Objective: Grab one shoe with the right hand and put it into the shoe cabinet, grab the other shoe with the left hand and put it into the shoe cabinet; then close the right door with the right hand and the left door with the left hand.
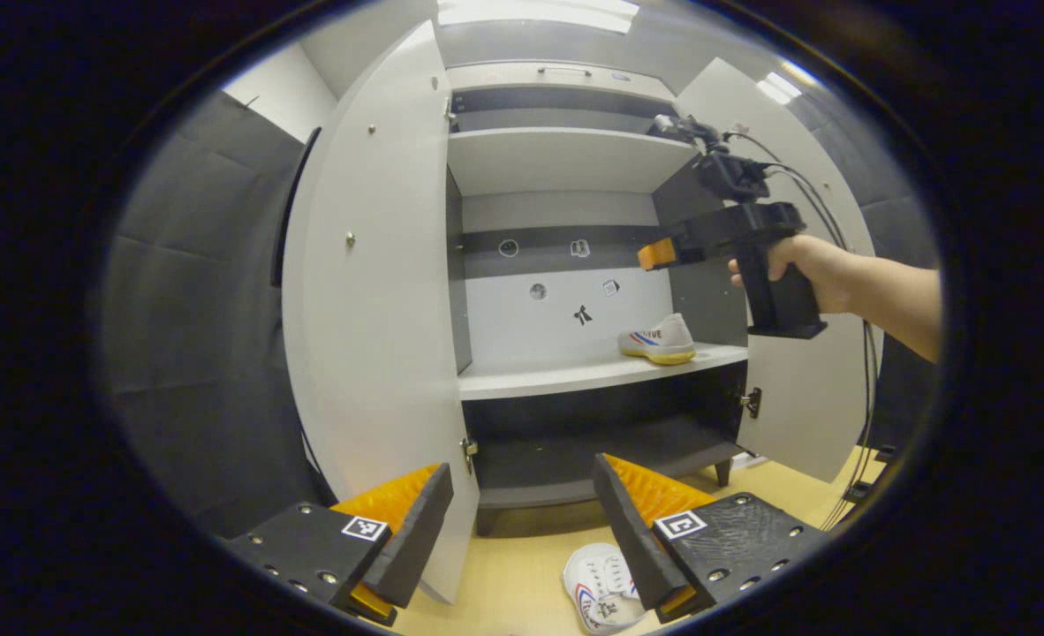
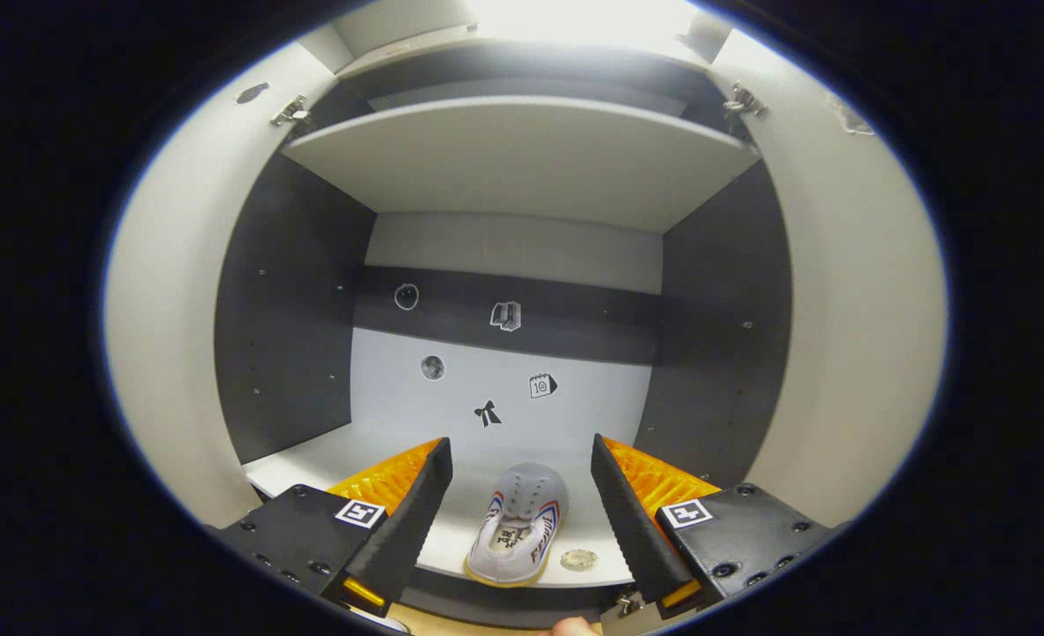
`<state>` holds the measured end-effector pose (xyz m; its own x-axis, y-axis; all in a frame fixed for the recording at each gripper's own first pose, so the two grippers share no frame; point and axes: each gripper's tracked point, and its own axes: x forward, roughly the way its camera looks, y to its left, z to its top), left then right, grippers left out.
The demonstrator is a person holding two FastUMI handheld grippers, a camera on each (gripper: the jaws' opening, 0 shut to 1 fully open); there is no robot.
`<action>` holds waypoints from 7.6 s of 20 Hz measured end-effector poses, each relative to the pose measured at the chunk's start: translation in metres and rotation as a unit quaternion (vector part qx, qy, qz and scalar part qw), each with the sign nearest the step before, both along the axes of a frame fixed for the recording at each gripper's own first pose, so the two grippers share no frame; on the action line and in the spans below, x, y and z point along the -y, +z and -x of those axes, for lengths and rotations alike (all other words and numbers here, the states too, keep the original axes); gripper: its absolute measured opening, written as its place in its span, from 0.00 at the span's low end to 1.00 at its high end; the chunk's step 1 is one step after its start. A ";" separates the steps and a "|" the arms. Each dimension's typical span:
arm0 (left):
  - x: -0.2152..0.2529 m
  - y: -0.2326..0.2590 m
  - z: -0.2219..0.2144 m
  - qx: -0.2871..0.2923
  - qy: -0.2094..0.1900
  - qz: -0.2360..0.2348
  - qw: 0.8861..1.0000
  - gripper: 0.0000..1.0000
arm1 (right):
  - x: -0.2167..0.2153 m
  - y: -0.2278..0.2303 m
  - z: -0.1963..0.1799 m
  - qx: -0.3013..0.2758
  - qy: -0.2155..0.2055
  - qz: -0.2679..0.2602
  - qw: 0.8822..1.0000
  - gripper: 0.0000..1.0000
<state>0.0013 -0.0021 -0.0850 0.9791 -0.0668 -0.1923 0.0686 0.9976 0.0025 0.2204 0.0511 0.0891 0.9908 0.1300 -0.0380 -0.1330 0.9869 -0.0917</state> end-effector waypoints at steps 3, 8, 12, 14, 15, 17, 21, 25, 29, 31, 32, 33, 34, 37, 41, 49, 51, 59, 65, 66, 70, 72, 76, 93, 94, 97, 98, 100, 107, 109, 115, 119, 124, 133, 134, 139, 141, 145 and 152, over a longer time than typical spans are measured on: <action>0.009 -0.020 -0.011 -0.022 -0.019 0.017 0.999 0.94 | 0.012 -0.014 0.038 -0.001 -0.003 -0.013 1.000 0.97; 0.026 -0.067 -0.019 -0.077 -0.066 0.013 0.995 0.94 | 0.045 -0.040 0.075 0.011 -0.028 0.012 0.999 0.98; 0.037 -0.120 -0.013 -0.137 -0.086 0.003 0.987 0.94 | 0.062 -0.066 0.105 -0.002 -0.039 0.016 0.999 0.98; 0.041 -0.148 -0.007 -0.168 -0.091 0.000 0.982 0.94 | 0.067 -0.080 0.116 -0.021 -0.041 0.015 0.999 0.98; 0.042 -0.160 -0.006 -0.182 -0.093 -0.002 0.979 0.94 | 0.069 -0.088 0.122 -0.030 -0.045 0.015 0.998 0.98; 0.046 -0.180 0.000 -0.206 -0.099 -0.009 0.973 0.94 | 0.071 -0.097 0.134 -0.044 -0.050 0.011 0.998 0.98; 0.046 -0.217 0.005 -0.248 -0.108 -0.018 0.962 0.94 | 0.070 -0.103 0.153 -0.051 -0.052 0.004 0.997 0.98; 0.052 -0.254 0.016 -0.291 -0.114 -0.017 0.950 0.94 | 0.071 -0.110 0.162 -0.061 -0.052 0.007 0.997 0.98; 0.058 -0.275 0.024 -0.318 -0.119 -0.011 0.941 0.94 | 0.072 -0.115 0.168 -0.074 -0.055 0.007 0.996 0.98; 0.058 -0.285 0.027 -0.333 -0.119 -0.016 0.935 0.92 | 0.073 -0.118 0.172 -0.079 -0.056 0.006 0.995 0.98; 0.059 -0.290 0.029 -0.341 -0.120 -0.017 0.932 0.93 | 0.073 -0.120 0.175 -0.082 -0.056 0.007 0.995 0.98; 0.059 -0.294 0.031 -0.346 -0.118 -0.016 0.931 0.92 | 0.073 -0.121 0.175 -0.084 -0.056 0.008 0.995 0.98; 0.058 -0.297 0.033 -0.351 -0.117 -0.014 0.929 0.93 | 0.073 -0.123 0.177 -0.086 -0.056 0.009 0.995 0.98; 0.063 -0.298 0.033 -0.348 -0.125 -0.001 0.929 0.93 | 0.070 -0.123 0.179 -0.090 -0.055 0.006 0.994 0.98; 0.076 -0.299 0.038 -0.361 -0.126 0.014 0.924 0.51 | 0.067 -0.120 0.184 -0.088 -0.051 0.002 0.995 0.97; 0.067 -0.299 0.035 -0.352 -0.107 0.023 0.929 0.25 | 0.063 -0.120 0.189 -0.088 -0.042 -0.004 0.995 0.98; 0.068 -0.297 0.034 -0.340 -0.098 0.021 0.935 0.03 | 0.062 -0.118 0.191 -0.085 -0.039 -0.001 0.996 0.98; 0.066 -0.258 0.014 -0.288 -0.103 0.019 0.952 0.01 | 0.067 -0.113 0.195 -0.080 -0.037 -0.002 0.996 0.97; 0.066 -0.180 -0.014 -0.223 -0.100 0.041 0.969 0.01 | 0.069 -0.109 0.196 -0.073 -0.034 -0.004 0.997 0.97; 0.067 -0.167 -0.020 -0.213 -0.100 0.045 0.971 0.01 | 0.070 -0.109 0.196 -0.073 -0.033 -0.006 0.997 0.96; 0.069 -0.108 -0.049 -0.163 -0.098 0.057 0.980 0.01 | 0.072 -0.109 0.195 -0.073 -0.030 -0.012 0.997 0.97; 0.067 -0.083 -0.059 -0.136 -0.101 0.060 0.984 0.03 | 0.071 -0.110 0.196 -0.073 -0.027 -0.016 0.997 0.98; 0.067 -0.046 -0.078 -0.085 -0.100 0.074 0.989 0.01 | 0.072 -0.110 0.197 -0.071 -0.023 -0.022 0.997 0.97; 0.041 0.042 -0.177 0.021 -0.048 0.074 0.996 0.01 | 0.082 -0.130 0.194 -0.088 -0.029 -0.032 0.995 0.98; 0.039 0.044 -0.190 0.022 -0.045 0.073 0.996 0.01 | 0.084 -0.132 0.197 -0.087 -0.031 -0.032 0.995 0.98; 0.036 0.048 -0.228 0.020 -0.038 0.061 0.997 0.01 | 0.086 -0.137 0.207 -0.091 -0.034 -0.033 0.995 0.98; 0.036 0.047 -0.240 0.016 -0.037 0.059 0.997 0.01 | 0.085 -0.138 0.206 -0.093 -0.034 -0.033 0.995 0.98; 0.040 0.035 -0.262 0.000 -0.034 0.058 0.998 0.01 | 0.085 -0.140 0.207 -0.096 -0.035 -0.032 0.994 0.98; 0.036 -0.009 -0.283 -0.056 -0.011 0.040 0.998 0.01 | 0.087 -0.140 0.205 -0.097 -0.038 -0.034 0.994 0.98; 0.032 -0.012 -0.283 -0.061 -0.006 0.045 0.997 0.01 | 0.087 -0.139 0.204 -0.097 -0.035 -0.032 0.994 0.98; 0.015 0.017 -0.268 -0.029 0.012 0.010 0.999 0.30 | 0.085 -0.126 0.203 -0.086 -0.028 -0.036 0.995 0.98; 0.029 0.055 -0.223 0.011 -0.019 0.012 1.000 0.95 | 0.083 -0.106 0.204 -0.067 -0.021 -0.047 0.996 0.98; 0.043 0.106 -0.142 0.048 -0.044 0.017 0.998 0.95 | 0.082 -0.083 0.209 -0.049 -0.008 -0.047 0.998 0.97; 0.046 0.125 0.004 0.054 -0.032 0.021 0.998 0.95 | 0.083 -0.047 0.234 -0.009 0.030 -0.050 0.998 0.98; 0.045 0.124 0.021 0.051 -0.027 0.022 0.998 0.94 | 0.082 -0.045 0.240 -0.007 0.042 -0.050 0.998 0.98; 0.021 0.118 0.077 0.041 -0.003 0.035 0.999 0.95 | 0.098 -0.033 0.265 -0.011 0.042 -0.066 0.997 0.98; 0.012 0.121 0.089 0.047 -0.005 0.037 0.998 0.95 | 0.115 -0.025 0.270 -0.011 0.016 -0.079 0.997 0.98; -0.009 0.124 0.109 0.046 -0.002 0.038 0.998 0.95 | 0.152 -0.017 0.275 -0.029 -0.027 -0.091 0.995 0.96; -0.016 0.126 0.132 0.040 -0.016 0.051 0.998 0.95 | 0.248 0.000 0.256 -0.009 -0.158 -0.056 0.986 0.98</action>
